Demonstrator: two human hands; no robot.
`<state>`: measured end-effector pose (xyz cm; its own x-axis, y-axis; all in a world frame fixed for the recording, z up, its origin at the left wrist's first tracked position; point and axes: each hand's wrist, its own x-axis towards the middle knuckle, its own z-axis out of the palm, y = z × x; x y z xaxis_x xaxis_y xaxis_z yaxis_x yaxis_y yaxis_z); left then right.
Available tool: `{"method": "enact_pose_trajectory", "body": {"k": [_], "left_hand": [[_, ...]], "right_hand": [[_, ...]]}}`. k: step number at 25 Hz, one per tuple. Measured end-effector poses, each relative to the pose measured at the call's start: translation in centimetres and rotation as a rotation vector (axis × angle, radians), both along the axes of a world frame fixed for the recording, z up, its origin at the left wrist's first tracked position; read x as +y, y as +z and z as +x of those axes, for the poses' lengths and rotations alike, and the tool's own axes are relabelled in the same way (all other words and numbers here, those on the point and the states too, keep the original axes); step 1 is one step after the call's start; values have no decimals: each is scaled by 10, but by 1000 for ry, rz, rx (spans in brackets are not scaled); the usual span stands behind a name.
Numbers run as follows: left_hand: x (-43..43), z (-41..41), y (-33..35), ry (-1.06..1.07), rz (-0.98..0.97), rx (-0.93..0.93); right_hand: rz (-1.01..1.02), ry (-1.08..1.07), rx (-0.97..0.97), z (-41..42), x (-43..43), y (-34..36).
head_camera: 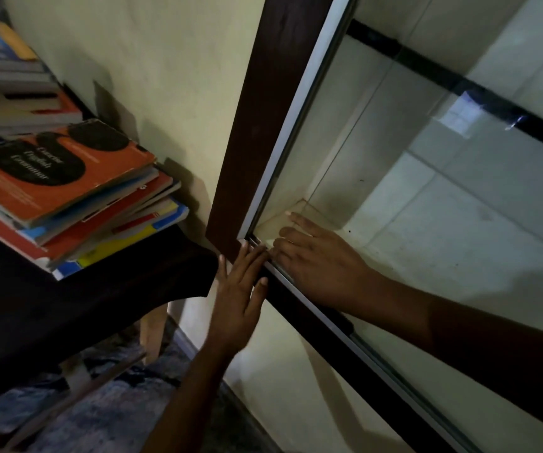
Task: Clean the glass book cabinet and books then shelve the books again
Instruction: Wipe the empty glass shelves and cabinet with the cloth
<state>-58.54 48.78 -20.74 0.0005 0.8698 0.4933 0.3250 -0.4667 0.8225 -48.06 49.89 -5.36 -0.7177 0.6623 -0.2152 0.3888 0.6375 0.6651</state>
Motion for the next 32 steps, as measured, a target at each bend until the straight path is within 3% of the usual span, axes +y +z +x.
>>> {"method": "enact_pose_trajectory", "body": {"k": [3, 5, 10, 15, 17, 20, 25, 29, 32], "left_hand": [[-20, 32, 26, -107, -248, -564], [-21, 44, 35, -41, -331, -728], [-15, 64, 34, 121, -262, -779], [-16, 70, 35, 141, -245, -780], [-21, 62, 40, 151, -198, -716], [-19, 44, 47, 142, -202, -412], [-54, 30, 61, 140, 37, -80], [-84, 59, 99, -170, 439, 223], [-87, 94, 131, -500, 776, 445]], "right_hand": [[113, -46, 30, 1, -8, 25], [101, -98, -51, -1, -10, 34], [97, -76, 27, 3, -6, 28], [199, 45, 124, 7, -2, 16], [214, 76, 142, 10, -1, 11], [263, 110, 182, 15, -6, 8], [58, 18, 741, 52, -66, 15], [198, -123, 1152, 103, -149, 18], [526, -380, 1454, 133, -206, 13]]}}
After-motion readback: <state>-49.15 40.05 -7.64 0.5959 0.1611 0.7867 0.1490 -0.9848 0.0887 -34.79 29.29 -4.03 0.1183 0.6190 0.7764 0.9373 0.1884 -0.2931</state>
